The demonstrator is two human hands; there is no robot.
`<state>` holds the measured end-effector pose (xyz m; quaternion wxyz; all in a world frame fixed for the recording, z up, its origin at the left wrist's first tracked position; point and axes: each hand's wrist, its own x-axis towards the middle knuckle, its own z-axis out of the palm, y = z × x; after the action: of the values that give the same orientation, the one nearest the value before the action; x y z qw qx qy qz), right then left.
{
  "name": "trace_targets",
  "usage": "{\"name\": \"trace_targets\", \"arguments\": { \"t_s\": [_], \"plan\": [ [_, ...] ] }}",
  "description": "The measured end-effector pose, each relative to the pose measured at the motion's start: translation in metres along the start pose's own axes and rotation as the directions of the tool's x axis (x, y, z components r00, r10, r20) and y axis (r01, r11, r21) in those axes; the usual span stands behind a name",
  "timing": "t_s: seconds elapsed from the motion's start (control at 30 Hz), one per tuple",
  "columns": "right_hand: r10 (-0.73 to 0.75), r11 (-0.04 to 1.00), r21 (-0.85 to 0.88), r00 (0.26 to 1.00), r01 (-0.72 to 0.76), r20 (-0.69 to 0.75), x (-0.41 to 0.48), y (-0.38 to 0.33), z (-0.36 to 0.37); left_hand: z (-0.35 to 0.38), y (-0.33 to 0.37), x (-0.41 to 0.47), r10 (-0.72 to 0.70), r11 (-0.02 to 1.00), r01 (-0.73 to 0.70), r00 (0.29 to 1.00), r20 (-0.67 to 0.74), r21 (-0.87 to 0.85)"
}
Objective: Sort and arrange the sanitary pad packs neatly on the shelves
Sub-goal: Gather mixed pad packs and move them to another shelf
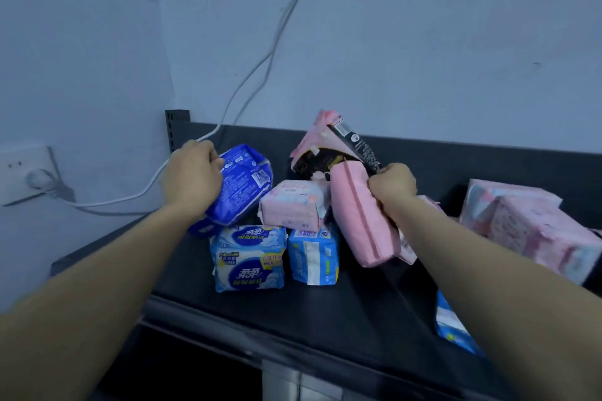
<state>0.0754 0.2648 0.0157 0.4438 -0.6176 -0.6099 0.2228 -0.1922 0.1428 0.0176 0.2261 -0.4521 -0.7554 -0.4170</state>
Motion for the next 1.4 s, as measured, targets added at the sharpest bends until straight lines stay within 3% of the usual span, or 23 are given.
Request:
{"name": "trace_targets", "arguments": {
  "t_s": [0.23,0.5,0.9,1.13,1.4],
  "plan": [
    [-0.111,0.967,0.216,0.987,0.133,-0.114,-0.026,-0.032,-0.039,-0.043,0.034,-0.012,0.025,0.999,-0.028,0.996,-0.084,-0.027],
    [-0.359,0.884,0.259,0.92,0.389,-0.155,-0.08,-0.047,-0.064,-0.104,0.049,-0.056,-0.038,0.999,0.039,0.99,-0.134,0.006],
    [-0.562,0.748,0.446,0.827,0.491,0.031,-0.197,-0.066,-0.054,-0.254,0.015,-0.173,-0.174,0.932,0.247,0.947,-0.271,0.264],
    [-0.673,0.689,0.54,0.703,0.484,0.229,-0.299,-0.097,-0.031,-0.365,-0.018,-0.25,-0.285,0.801,0.424,0.891,-0.354,0.423],
    [-0.79,0.577,0.687,0.514,0.441,0.333,-0.443,-0.133,-0.03,-0.5,-0.038,-0.348,-0.354,0.575,0.587,0.806,-0.474,0.57]
  ]
}}
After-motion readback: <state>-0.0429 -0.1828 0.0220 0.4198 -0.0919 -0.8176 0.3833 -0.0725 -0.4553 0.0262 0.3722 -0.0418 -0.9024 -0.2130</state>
